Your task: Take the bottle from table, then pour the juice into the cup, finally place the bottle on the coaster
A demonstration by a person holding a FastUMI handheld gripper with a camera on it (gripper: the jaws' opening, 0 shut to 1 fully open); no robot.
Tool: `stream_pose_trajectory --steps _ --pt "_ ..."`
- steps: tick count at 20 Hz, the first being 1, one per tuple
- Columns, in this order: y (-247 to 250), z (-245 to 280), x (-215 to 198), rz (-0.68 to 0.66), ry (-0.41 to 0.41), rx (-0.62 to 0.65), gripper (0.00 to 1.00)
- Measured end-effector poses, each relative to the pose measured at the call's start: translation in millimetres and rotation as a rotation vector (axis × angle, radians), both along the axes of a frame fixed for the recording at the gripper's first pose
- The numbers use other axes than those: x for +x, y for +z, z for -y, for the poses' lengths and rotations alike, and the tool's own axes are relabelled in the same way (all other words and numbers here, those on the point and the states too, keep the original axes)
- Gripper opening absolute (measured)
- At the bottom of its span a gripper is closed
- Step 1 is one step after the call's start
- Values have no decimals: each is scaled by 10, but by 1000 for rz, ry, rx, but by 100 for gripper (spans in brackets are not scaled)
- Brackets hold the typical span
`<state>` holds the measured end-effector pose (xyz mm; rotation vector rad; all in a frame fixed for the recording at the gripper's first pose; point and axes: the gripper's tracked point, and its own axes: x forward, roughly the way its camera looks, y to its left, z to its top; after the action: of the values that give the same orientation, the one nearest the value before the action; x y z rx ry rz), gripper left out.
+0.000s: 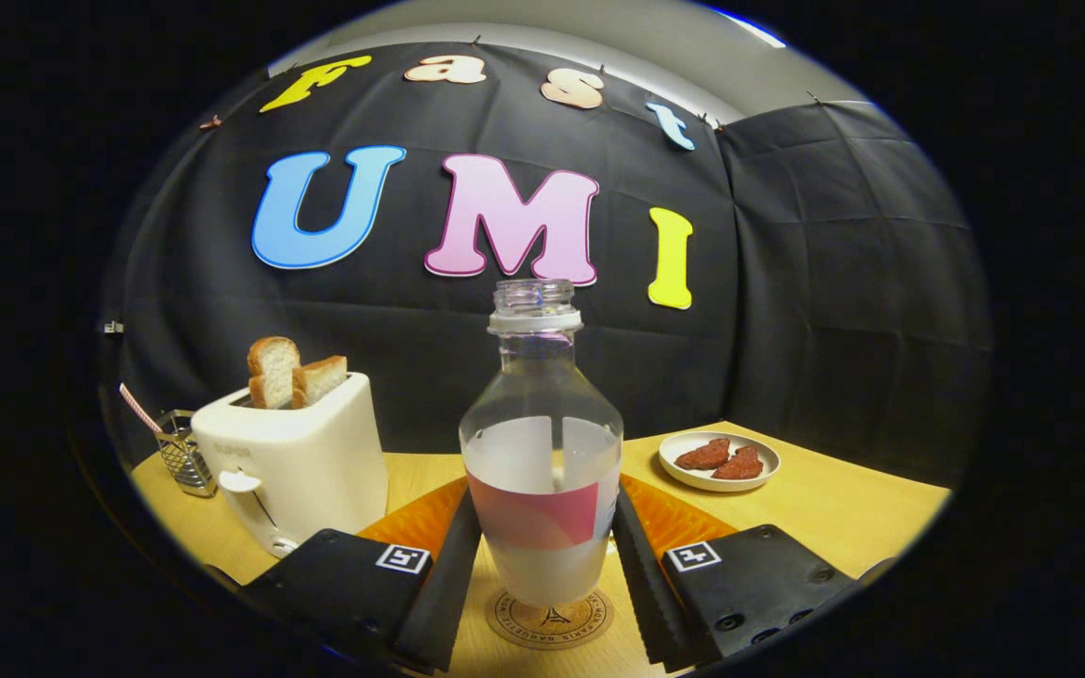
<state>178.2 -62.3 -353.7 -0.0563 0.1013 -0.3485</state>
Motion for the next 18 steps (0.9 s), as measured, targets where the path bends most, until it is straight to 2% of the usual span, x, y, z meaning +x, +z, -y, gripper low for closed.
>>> stream_pose_trajectory --steps 9,18 --pt "-320 -15 -98 -36 -23 43 76" --pt "-371 34 -63 -39 -34 58 78"
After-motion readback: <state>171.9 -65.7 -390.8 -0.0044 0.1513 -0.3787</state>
